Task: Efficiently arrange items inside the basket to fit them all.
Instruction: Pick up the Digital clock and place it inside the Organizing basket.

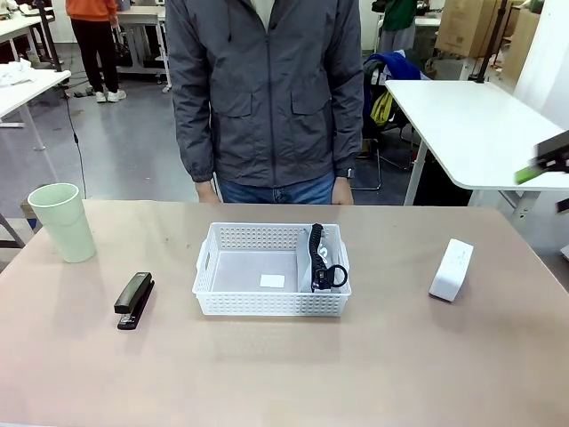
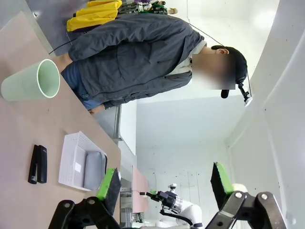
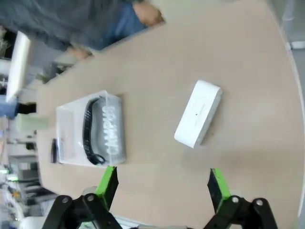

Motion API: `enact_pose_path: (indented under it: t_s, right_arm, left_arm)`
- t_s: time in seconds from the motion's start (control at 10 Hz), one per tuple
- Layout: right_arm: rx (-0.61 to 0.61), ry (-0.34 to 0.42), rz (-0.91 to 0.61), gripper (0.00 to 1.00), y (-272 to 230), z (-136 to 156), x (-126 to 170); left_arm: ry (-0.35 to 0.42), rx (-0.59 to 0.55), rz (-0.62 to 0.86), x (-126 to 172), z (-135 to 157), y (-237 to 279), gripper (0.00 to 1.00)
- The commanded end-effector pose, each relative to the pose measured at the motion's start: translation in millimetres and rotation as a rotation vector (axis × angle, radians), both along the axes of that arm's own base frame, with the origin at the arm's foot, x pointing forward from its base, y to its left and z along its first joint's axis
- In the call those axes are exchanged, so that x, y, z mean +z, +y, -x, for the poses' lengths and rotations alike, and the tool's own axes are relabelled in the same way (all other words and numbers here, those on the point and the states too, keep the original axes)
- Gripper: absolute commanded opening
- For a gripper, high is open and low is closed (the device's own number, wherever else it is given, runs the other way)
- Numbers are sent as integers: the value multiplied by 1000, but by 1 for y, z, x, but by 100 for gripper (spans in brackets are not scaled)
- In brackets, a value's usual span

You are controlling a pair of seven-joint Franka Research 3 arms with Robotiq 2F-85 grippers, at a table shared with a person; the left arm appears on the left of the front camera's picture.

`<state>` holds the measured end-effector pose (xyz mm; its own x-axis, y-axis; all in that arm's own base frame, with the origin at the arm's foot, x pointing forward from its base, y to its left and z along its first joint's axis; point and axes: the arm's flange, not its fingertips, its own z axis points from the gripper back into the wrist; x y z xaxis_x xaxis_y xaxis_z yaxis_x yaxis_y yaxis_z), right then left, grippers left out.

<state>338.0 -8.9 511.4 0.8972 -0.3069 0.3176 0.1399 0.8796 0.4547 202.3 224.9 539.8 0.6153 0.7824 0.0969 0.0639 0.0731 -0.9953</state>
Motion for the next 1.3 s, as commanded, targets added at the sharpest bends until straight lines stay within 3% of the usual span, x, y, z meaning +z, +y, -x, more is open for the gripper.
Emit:
enact_pose_path:
  t_s: [0.0, 0.2, 0.4, 0.5, 1.0, 1.1, 1.2]
  right_arm:
    - [24, 44, 139, 100, 31, 11, -41]
    - [39, 86, 238, 100, 53, -3, -62]
    - [44, 42, 238, 100, 52, -10, -70]
    - [81, 92, 223, 100, 66, -22, -50]
    - [72, 94, 239, 100, 66, -24, -55]
    - [-182, 180, 259, 100, 75, -32, -56]
    - [-342, 242, 280, 100, 85, -39, -59]
  left_arm:
    - [-16, -5, -11, 3, 2, 1, 100]
    - [-16, -5, -11, 3, 2, 1, 100]
    - [-16, -5, -11, 3, 2, 1, 100]
    - [-16, -5, -11, 3, 2, 1, 100]
    - [-16, -5, -11, 3, 2, 1, 100]
    - [-16, -5, -11, 3, 2, 1, 100]
    - [-16, -5, -11, 3, 2, 1, 100]
